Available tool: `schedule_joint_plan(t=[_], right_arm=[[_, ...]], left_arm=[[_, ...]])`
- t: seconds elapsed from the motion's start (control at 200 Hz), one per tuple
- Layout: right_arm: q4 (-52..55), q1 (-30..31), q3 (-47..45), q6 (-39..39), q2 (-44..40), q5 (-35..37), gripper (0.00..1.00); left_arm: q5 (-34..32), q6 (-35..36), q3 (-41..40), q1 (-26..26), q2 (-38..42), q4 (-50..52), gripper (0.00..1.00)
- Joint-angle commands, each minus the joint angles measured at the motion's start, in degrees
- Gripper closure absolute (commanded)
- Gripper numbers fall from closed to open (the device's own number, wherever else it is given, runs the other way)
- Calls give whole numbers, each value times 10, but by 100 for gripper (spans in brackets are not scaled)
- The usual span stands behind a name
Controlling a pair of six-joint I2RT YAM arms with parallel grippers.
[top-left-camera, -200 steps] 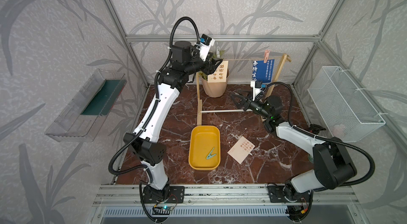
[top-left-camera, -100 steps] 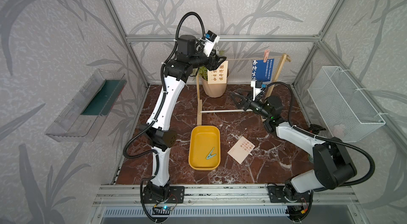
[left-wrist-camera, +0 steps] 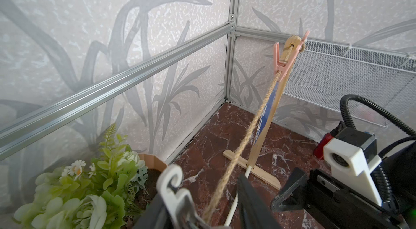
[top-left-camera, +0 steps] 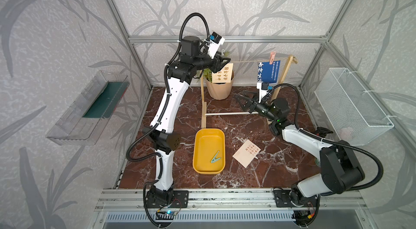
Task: Remove the postcards from the strings
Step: Pinch the postcard on the clothesline.
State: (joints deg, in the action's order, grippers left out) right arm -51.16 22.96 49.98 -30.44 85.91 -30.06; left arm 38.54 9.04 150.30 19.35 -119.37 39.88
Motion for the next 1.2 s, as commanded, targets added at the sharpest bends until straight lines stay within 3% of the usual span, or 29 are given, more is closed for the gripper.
schedule_joint_plan(t=[0.0, 0.8, 1.2], right_arm=[[-26, 3, 1, -3, -8, -2, 14], [28, 2, 215, 98, 167, 23, 9], [15, 2, 265, 146, 201, 48, 6]], left_arm=[[20, 6, 15, -4, -1, 7, 60], [29, 7, 13, -4, 9, 4, 66], [33, 9, 13, -3, 9, 0, 67]])
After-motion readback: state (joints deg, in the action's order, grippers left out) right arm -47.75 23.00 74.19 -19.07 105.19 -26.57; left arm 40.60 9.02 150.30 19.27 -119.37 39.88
